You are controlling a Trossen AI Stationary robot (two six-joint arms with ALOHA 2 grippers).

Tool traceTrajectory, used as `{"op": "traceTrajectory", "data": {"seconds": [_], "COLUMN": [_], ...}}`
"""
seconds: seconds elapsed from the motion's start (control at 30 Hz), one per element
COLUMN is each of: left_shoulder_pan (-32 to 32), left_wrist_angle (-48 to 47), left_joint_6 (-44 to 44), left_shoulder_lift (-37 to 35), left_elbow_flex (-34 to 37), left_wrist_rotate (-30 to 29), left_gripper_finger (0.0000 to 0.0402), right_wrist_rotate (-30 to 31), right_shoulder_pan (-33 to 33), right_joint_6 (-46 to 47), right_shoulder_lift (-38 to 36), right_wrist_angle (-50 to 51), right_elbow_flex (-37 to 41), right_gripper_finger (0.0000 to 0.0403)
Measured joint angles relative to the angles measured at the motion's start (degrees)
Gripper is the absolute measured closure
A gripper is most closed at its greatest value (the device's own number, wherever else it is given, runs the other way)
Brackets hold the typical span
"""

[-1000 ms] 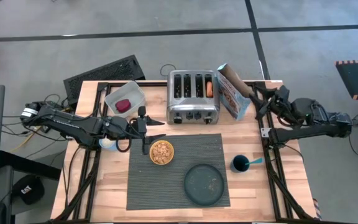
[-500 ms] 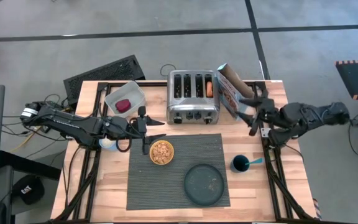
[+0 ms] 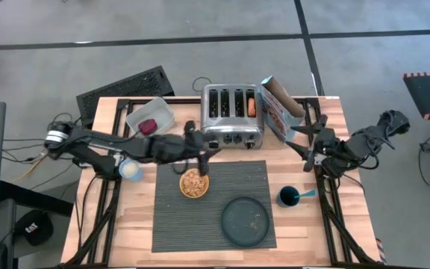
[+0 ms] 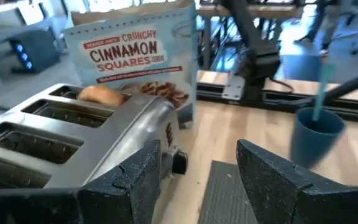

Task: Arrange a breakfast setting
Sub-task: Put the toasted bagel on the black plate

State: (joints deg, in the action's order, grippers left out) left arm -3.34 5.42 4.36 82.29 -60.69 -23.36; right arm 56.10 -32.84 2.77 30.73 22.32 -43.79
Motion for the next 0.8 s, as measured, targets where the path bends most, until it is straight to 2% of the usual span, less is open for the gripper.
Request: {"op": "traceTrajectory", "data": {"seconds": [0.5, 0.7, 0.8], "left_shoulder_pan": [11.12, 13.68, 14.94], "left_wrist_angle": [-24.61, -29.96, -32.67], "left_joint_6": [5.41, 10.05, 12.97], "left_shoulder_lift": [33.67, 43.59, 47.65], "left_elbow_flex": [-47.59, -61.77, -66.72], "left_wrist_rotate": [0.05, -0.12, -1.68], "left_gripper_finger": [0.0207, 0.0207, 0.0207], "right_wrist_rotate": [1.07, 1.08, 1.07], "right_shoulder_pan": [-0.91, -0.89, -0.89], "right_joint_6": [-1.76, -1.31, -1.32], "right_shoulder_lift": [-1.98, -2.92, -3.16], "right_wrist_angle": [2.78, 6.28, 7.23], "right_elbow_flex": [0.02, 0.02, 0.02], "right_gripper_finger": [0.0127, 0.0127, 0.0127]}}
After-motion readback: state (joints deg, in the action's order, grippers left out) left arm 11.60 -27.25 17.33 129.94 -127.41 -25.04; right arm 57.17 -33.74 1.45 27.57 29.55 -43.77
